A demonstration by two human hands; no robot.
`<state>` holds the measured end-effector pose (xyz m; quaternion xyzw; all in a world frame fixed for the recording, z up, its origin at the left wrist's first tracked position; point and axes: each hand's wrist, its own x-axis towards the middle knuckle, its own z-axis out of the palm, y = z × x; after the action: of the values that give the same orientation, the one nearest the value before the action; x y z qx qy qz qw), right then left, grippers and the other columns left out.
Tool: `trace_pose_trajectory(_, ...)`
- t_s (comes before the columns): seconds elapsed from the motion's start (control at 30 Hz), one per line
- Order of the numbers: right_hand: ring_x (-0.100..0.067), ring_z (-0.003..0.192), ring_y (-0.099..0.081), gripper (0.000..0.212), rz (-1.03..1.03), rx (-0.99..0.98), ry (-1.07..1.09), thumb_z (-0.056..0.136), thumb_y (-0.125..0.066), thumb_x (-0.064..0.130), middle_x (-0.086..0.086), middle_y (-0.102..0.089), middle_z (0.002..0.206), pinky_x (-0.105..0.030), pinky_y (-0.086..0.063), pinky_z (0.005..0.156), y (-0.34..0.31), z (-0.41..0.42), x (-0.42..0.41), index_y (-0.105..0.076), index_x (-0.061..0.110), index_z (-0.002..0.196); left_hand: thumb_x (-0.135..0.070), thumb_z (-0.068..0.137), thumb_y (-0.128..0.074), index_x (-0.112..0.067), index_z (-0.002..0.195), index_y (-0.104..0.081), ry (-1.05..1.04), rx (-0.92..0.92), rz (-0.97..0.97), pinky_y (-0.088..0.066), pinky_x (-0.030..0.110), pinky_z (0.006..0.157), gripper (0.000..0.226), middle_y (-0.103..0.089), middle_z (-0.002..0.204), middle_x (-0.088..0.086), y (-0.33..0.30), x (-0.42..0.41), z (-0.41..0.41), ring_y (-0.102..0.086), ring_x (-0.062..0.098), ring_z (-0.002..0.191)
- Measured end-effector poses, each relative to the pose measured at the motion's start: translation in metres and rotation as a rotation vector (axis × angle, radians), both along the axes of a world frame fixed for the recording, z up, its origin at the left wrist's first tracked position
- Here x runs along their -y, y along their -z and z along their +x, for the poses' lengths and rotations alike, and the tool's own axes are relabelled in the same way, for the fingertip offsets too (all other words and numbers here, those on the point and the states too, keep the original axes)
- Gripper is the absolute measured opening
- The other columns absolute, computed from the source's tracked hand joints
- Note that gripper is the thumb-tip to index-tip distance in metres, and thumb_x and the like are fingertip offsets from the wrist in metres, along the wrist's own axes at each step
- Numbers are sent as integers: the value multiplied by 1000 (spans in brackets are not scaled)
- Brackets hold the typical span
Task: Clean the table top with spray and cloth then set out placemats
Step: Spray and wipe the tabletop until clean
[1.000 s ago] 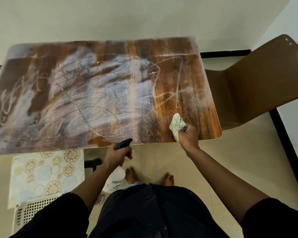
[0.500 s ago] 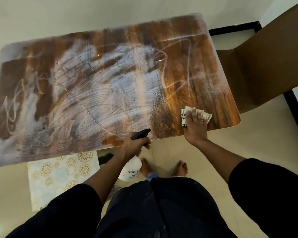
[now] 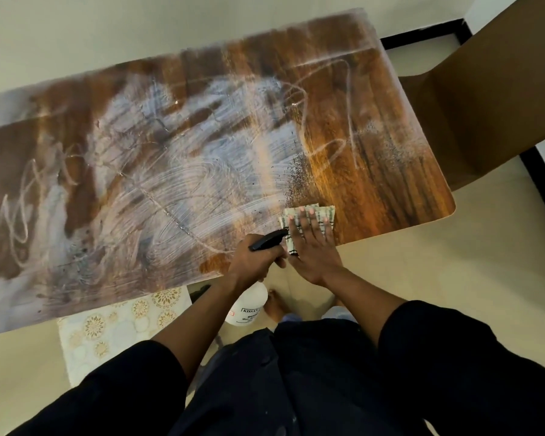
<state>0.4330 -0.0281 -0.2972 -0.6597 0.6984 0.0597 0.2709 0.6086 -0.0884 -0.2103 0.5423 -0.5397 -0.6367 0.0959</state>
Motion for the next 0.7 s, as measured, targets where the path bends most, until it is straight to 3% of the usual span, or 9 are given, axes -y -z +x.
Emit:
trace_pose_trajectory(0.1, -24, 149, 42, 87, 24, -7, 65, 105, -25, 65, -5, 42, 163, -54, 20, 123, 1, -19, -6, 30, 24, 159, -27, 79, -68, -3, 104, -81, 31, 16, 11, -43, 28, 45, 38, -79, 76, 14, 1, 3, -7, -46, 21, 41)
trace_pose_trajectory(0.2, -25, 150, 40, 83, 49, -41, 231, 100, -10, 67, -6, 39, 165, -49, 28, 119, -2, -51, -12, 28, 24, 160, -24, 82, -69, -5, 88, -81, 55, 3, 34, -42, 28, 45, 24, -79, 76, 17, 2, 5, -18, -44, 22, 40)
trace_pose_trajectory(0.3, -27, 155, 31, 83, 34, -85, 375, 101, -14, 66, -8, 31, 168, -42, 35, 113, -4, -98, -26, 19, 22, 163, -18, 93, -70, -7, 83, -81, 90, 12, 36, -41, 27, 44, 19, -78, 76, 17, 5, 4, -35, -45, 23, 41)
trace_pose_trajectory(0.47, -27, 156, 27, 79, 62, -98, 569, 106, -20, 62, -7, 28, 170, -48, 23, 121, -4, -166, -36, 16, 22, 164, -25, 89, -71, -5, 85, -81, 54, -4, 63, -41, 27, 43, 23, -79, 78, 18, 8, -1, -61, -49, 30, 50)
trace_pose_trajectory(0.6, -31, 157, 26, 79, 57, -104, 589, 105, -16, 61, -10, 26, 170, -53, 20, 122, 0, -173, -30, 15, 19, 165, -32, 85, -71, -4, 85, -80, -11, 15, 52, -40, 26, 44, 30, -78, 78, 19, 7, -8, -84, -54, 24, 50)
trace_pose_trajectory(0.7, -34, 157, 24, 85, -16, -106, 491, 97, -6, 64, -13, 23, 170, -52, 28, 116, 3, -156, -28, 14, 18, 165, -21, 94, -74, -1, 90, -79, -70, 20, 36, -42, 26, 44, 21, -78, 80, 19, 4, -11, -101, -67, 21, 62)
